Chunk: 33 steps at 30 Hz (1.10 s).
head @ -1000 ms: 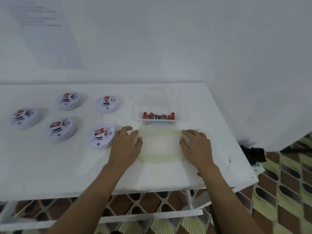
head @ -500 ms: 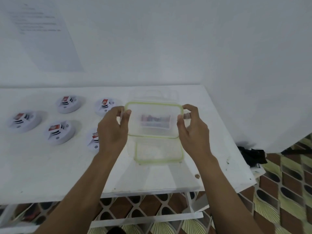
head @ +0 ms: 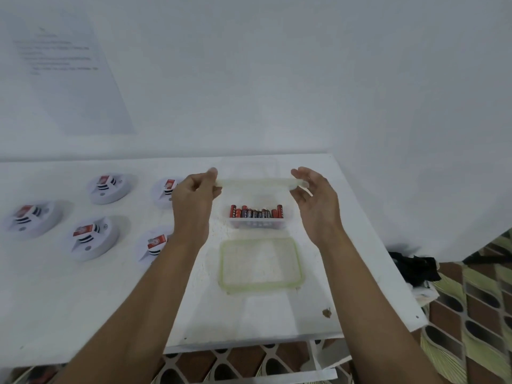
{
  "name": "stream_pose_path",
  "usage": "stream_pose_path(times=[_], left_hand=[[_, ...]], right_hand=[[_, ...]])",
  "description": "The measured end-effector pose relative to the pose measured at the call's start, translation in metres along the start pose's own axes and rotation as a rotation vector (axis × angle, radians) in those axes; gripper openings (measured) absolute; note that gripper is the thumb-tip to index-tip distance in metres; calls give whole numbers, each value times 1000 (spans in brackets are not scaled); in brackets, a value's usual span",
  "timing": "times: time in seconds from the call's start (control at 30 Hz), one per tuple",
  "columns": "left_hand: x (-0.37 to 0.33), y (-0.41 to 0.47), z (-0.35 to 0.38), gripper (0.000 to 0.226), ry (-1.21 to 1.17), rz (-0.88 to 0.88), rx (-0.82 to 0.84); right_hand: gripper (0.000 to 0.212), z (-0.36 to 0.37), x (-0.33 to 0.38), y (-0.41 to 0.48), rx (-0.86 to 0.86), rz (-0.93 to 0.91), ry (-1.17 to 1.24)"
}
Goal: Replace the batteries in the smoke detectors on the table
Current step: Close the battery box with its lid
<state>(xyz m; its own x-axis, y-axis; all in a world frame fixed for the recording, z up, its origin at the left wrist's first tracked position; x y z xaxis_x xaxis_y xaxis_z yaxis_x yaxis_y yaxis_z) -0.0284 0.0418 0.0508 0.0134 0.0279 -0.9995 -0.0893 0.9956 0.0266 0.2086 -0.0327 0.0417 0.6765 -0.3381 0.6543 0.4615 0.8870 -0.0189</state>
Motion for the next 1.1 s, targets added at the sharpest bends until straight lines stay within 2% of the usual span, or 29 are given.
stream_pose_path(times=[0.07, 0.1, 0.2, 0.33, 0.43, 0.5, 0.63, 0.7, 0.83, 1.1], left_hand=[[10, 11, 6, 8, 56, -1, 36], [15, 15, 8, 8, 102, -3, 46], [28, 18, 11, 16, 315, 25, 60], [37, 14, 16, 26, 602, 231, 77], [41, 13, 21, 26, 658, 280, 108], [40, 14, 23, 26, 682, 300, 119], [43, 16, 23, 28, 715, 289, 157], [47, 16, 22, 36, 706, 251, 168], [52, 17, 24, 46, 674, 182, 161], [56, 13, 23, 46, 670, 110, 143]], right_hand=[[13, -6, -1, 10, -16, -28, -80], [11, -9, -1, 14, -24, -56, -202], [25, -20, -5, 18, -46, -106, -620], [34, -23, -8, 10, -56, -141, -834], [38, -29, -11, 7, -67, -175, -895], [49, -32, -13, 8, -48, -167, -926], [75, -38, -21, 9, 15, 30, -888], [69, -40, -24, 8, 32, 90, -900], [49, -37, -23, 13, 5, 28, -945], [46, -36, -26, 22, -2, 20, -989]])
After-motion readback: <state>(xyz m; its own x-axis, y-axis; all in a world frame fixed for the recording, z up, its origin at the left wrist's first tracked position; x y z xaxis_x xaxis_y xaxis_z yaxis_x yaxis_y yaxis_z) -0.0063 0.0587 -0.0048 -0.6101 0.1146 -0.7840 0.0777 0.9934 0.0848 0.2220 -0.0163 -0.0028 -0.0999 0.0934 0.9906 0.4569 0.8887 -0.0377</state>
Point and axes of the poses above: each hand's wrist, its own y-axis towards the middle knuckle, its own z-axis out of the palm, x = y × z, the point moved 7 cm from there along y, towards the middle knuckle, and after that the axes turned 15 degrees about y, right-handed, at the moved point
